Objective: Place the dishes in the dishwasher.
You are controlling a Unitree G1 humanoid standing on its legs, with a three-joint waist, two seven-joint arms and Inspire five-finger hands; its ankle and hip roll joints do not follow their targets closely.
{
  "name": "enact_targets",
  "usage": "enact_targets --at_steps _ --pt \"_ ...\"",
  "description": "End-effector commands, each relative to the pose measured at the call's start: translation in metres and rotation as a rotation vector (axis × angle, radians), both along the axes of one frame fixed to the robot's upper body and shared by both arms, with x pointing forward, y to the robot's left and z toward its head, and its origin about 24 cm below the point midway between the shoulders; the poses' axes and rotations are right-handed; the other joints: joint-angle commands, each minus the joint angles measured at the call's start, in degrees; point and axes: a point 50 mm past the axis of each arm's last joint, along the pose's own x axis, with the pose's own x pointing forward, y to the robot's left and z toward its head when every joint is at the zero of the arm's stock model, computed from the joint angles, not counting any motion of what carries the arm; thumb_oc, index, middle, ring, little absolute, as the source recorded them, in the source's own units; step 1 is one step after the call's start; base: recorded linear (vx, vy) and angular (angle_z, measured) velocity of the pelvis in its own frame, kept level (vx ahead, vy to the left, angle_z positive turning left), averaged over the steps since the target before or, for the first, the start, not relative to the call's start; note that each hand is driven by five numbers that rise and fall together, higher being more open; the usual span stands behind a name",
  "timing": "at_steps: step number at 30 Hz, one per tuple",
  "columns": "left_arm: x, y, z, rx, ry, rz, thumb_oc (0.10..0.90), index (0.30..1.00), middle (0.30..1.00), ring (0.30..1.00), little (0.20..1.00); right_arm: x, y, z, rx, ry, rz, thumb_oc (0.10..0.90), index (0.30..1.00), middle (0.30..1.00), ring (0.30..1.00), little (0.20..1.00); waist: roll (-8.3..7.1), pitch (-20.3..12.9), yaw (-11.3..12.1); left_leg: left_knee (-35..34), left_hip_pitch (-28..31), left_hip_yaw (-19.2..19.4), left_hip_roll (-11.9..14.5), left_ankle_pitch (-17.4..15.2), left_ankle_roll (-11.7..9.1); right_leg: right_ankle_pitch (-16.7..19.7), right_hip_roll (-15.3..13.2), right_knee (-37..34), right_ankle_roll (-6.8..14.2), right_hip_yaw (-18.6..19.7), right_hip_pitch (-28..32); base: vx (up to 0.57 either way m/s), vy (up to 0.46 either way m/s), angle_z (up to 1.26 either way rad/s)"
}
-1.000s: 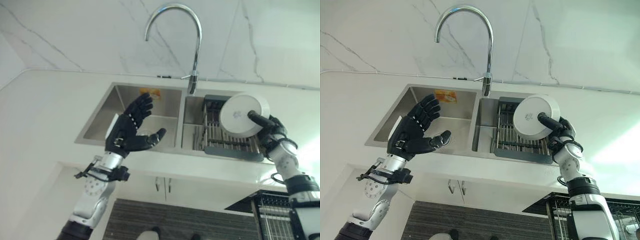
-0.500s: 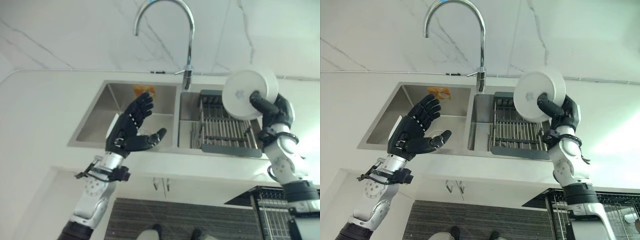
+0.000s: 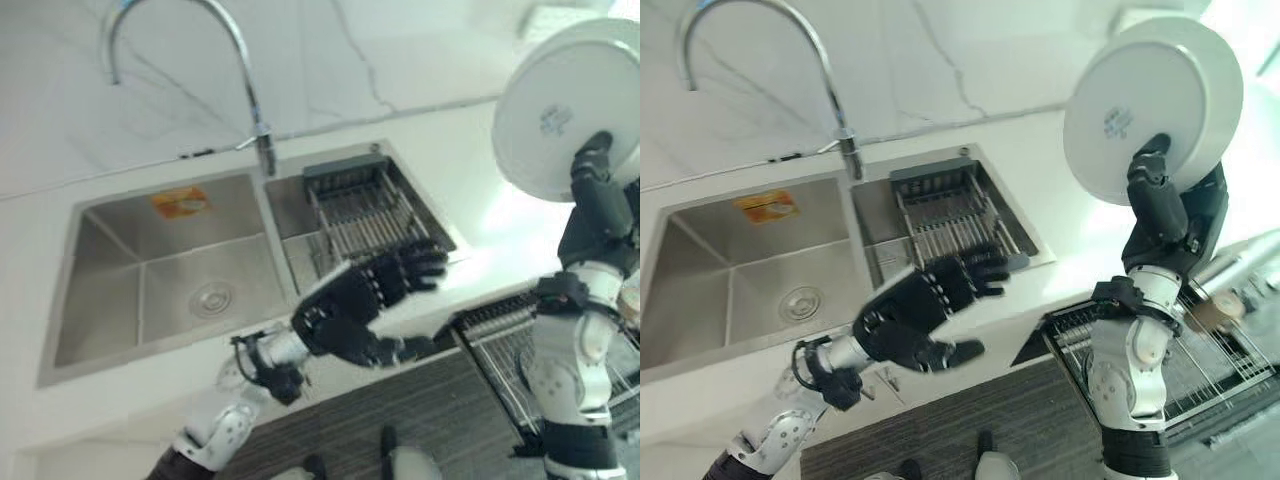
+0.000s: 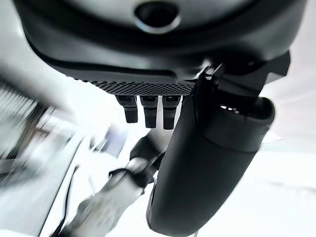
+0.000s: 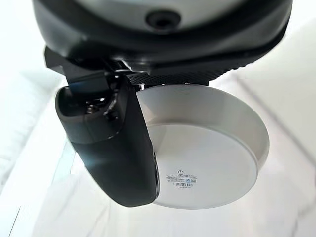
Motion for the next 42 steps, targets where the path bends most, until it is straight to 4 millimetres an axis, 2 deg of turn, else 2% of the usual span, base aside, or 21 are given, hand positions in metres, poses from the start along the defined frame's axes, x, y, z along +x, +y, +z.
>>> enact_targets --at_steps 1,4,7,11,12,13,15,17,18,19,20,22,24,26,27,29,30,34,39,42 --pt "-0.008 -0.006 0.040 -0.099 -0.185 -0.152 0.800 0.900 0.900 0.900 0.900 -0.030 0.017 0.072 -0.099 -0.541 0.067 0.400 0.300 0.300 0.300 0.300 0.25 -4.5 4.8 0.3 -0.5 -2.3 4.4 -4.3 -2.3 1.5 -6.7 3.2 4.8 -3.4 2.8 -0.33 -0.277 -0.29" --pt "-0.006 -0.015 0.032 -0.043 -0.160 -0.190 0.800 0.900 0.900 0.900 0.900 -0.032 0.024 0.074 -0.108 -0.592 0.068 0.400 0.300 0.300 0.300 0.300 0.04 -4.5 5.6 0.3 -1.9 -1.6 5.5 -3.3 -2.5 2.5 -9.3 3.2 5.0 -3.3 3.4 -0.14 -0.310 -0.59" --pt "-0.006 -0.019 0.022 0.025 -0.128 -0.229 0.800 0.900 0.900 0.900 0.900 -0.035 0.030 0.078 -0.114 -0.619 0.105 0.400 0.300 0.300 0.300 0.300 -0.17 -4.9 6.0 0.3 -2.6 -1.7 8.5 -2.4 -4.4 -0.3 -9.4 3.2 5.7 -4.3 3.4 -0.08 -0.559 -0.23" --pt "-0.007 -0.022 0.004 0.034 -0.030 -0.205 0.800 0.900 0.900 0.900 0.900 -0.035 0.036 0.078 -0.161 -0.591 0.135 0.400 0.300 0.300 0.300 0.300 0.87 -5.1 4.2 0.3 -2.1 -1.6 14.2 0.1 -8.4 -4.8 -5.2 3.2 5.2 -4.2 3.3 0.00 -0.531 -0.44" --pt "-0.007 -0.023 -0.001 0.030 0.002 -0.181 0.800 0.900 0.900 0.900 0.900 -0.032 0.037 0.077 -0.167 -0.565 0.151 0.400 0.300 0.300 0.300 0.300 1.13 -4.9 3.7 0.3 -1.9 -1.6 15.5 0.8 -9.2 -5.4 -4.0 3.2 4.5 -4.0 3.4 0.04 -0.595 -0.52" --pt "-0.005 -0.021 -0.014 0.032 0.061 -0.124 0.800 0.900 0.900 0.900 0.900 -0.026 0.037 0.075 -0.174 -0.520 0.161 0.400 0.300 0.300 0.300 0.300 1.59 -4.5 2.8 0.3 -1.3 -1.7 17.4 2.1 -10.3 -6.2 -1.6 3.2 2.9 -3.3 3.6 0.02 -0.553 -0.38" --pt "-0.005 -0.016 -0.030 0.072 0.110 -0.083 0.800 0.900 0.900 0.900 0.900 -0.022 0.035 0.070 -0.173 -0.465 0.160 0.400 0.300 0.300 0.300 0.300 1.75 -4.0 2.1 0.3 -0.8 -2.0 18.2 2.9 -10.6 -6.7 0.3 3.2 1.5 -2.4 3.6 0.01 -0.457 -0.22" --pt "-0.011 -0.008 -0.057 0.138 0.184 -0.022 0.800 0.900 0.900 0.900 0.900 -0.017 0.028 0.062 -0.166 -0.406 0.184 0.400 0.300 0.300 0.300 0.300 1.92 -3.6 1.5 0.3 -0.7 -1.8 18.1 5.1 -10.7 -7.0 1.9 3.2 -0.1 -1.6 3.4 0.02 -0.292 -0.42" --pt "-0.012 -0.007 -0.058 0.144 0.186 -0.018 0.800 0.900 0.900 0.900 0.900 -0.016 0.028 0.062 -0.166 -0.401 0.186 0.400 0.300 0.300 0.300 0.300 1.95 -3.7 1.5 0.3 -0.8 -1.8 18.0 5.3 -10.7 -7.0 1.9 3.2 -0.1 -1.5 3.3 0.05 -0.177 -0.25" --pt "-0.017 0.001 -0.076 0.176 0.245 0.021 0.800 0.900 0.900 0.900 0.900 -0.015 0.023 0.055 -0.168 -0.360 0.188 0.400 0.300 0.300 0.300 0.300 2.26 -3.2 1.5 0.3 -0.2 -2.0 17.2 6.0 -10.7 -7.7 2.6 3.2 -0.7 -1.4 4.0 0.03 -0.129 -0.14" --pt "-0.021 0.008 -0.091 0.195 0.298 0.085 0.800 0.900 0.900 0.900 0.900 -0.014 0.021 0.051 -0.168 -0.329 0.192 0.400 0.300 0.300 0.300 0.300 2.28 -3.0 1.7 0.3 -0.7 -3.1 15.3 6.1 -10.2 -7.7 3.0 3.2 -1.1 -0.7 3.9 0.04 -0.132 -0.02" --pt "-0.025 0.026 -0.109 0.211 0.370 0.212 0.800 0.900 0.900 0.900 0.900 -0.011 0.016 0.042 -0.165 -0.276 0.194 0.400 0.300 0.300 0.300 0.300 2.59 -2.7 2.4 0.3 -1.3 -4.1 11.5 3.8 -8.8 -7.8 3.2 3.2 -1.0 -0.2 4.0 0.03 -0.037 0.14" --pt "-0.028 0.049 -0.124 0.231 0.421 0.397 0.800 0.900 0.900 0.900 0.900 -0.012 0.013 0.035 -0.174 -0.226 0.169 0.400 0.300 0.300 0.300 0.300 3.00 -2.8 3.0 0.3 -2.1 -4.6 10.0 3.4 -8.3 -8.0 3.6 3.2 -1.1 -0.1 4.0 0.04 0.002 -0.01" --pt "-0.033 0.076 -0.140 0.288 0.442 0.611 0.800 0.900 0.900 0.900 0.900 -0.012 0.007 0.024 -0.177 -0.135 0.105 0.400 0.300 0.300 0.300 0.300 3.20 -3.3 3.4 0.3 -2.5 -3.7 10.9 3.4 -8.6 -8.5 3.2 3.2 -1.3 -1.6 4.0 0.05 0.043 -0.02" --pt "-0.039 0.097 -0.149 0.385 0.409 0.806 0.800 0.900 0.900 0.900 0.900 -0.013 0.003 0.015 -0.177 -0.066 0.065 0.400 0.300 0.300 0.300 0.300 3.15 -3.8 3.8 0.3 -3.2 -5.2 11.5 3.3 -9.3 -8.8 3.3 3.2 -1.2 -1.9 4.1 0.05 0.070 0.18" --pt "-0.040 0.105 -0.150 0.438 0.376 0.891 0.800 0.900 0.900 0.900 0.900 -0.014 0.002 0.011 -0.188 -0.037 0.043 0.400 0.300 0.300 0.300 0.300 3.11 -4.0 3.9 0.3 -3.4 -5.5 11.9 3.2 -9.6 -9.0 3.2 3.2 -1.1 -2.3 4.2 0.04 0.049 0.18" --pt "-0.041 0.116 -0.148 0.477 0.339 0.990 0.800 0.900 0.900 0.900 0.900 -0.017 0.001 0.007 -0.193 -0.015 0.044 0.400 0.300 0.300 0.300 0.300 2.98 -4.1 4.0 0.3 -3.4 -5.3 12.4 3.1 -9.8 -9.1 2.9 3.2 -1.0 -2.7 4.4 0.03 0.037 0.02" --pt "-0.044 0.137 -0.139 0.507 0.294 1.159 0.800 0.900 0.900 0.900 0.900 -0.023 -0.003 0.001 -0.271 0.051 -0.038 0.400 0.300 0.300 0.300 0.300 2.45 -4.1 4.7 0.3 -3.3 -5.4 13.0 2.7 -10.2 -9.0 1.8 3.2 -0.4 -4.2 5.0 0.04 0.034 0.05" --pt "-0.048 0.143 -0.132 0.530 0.242 1.200 0.800 0.900 0.900 0.900 0.900 -0.031 -0.012 0.005 -0.452 0.095 -0.281 0.400 0.300 0.300 0.300 0.300 2.13 -3.7 5.8 0.3 -3.0 -5.4 12.7 2.0 -10.2 -8.4 0.2 3.2 0.7 -6.0 5.5 0.02 0.056 0.04" --pt "-0.054 0.145 -0.145 0.600 0.294 1.185 0.800 0.900 0.900 0.900 0.900 -0.027 -0.015 0.005 -0.613 0.171 -0.420 0.400 0.300 0.300 0.300 0.300 2.17 -3.6 6.4 0.3 -2.8 -5.6 12.2 1.5 -10.0 -8.1 -0.4 3.2 1.2 -6.5 5.6 0.01 0.079 0.07"
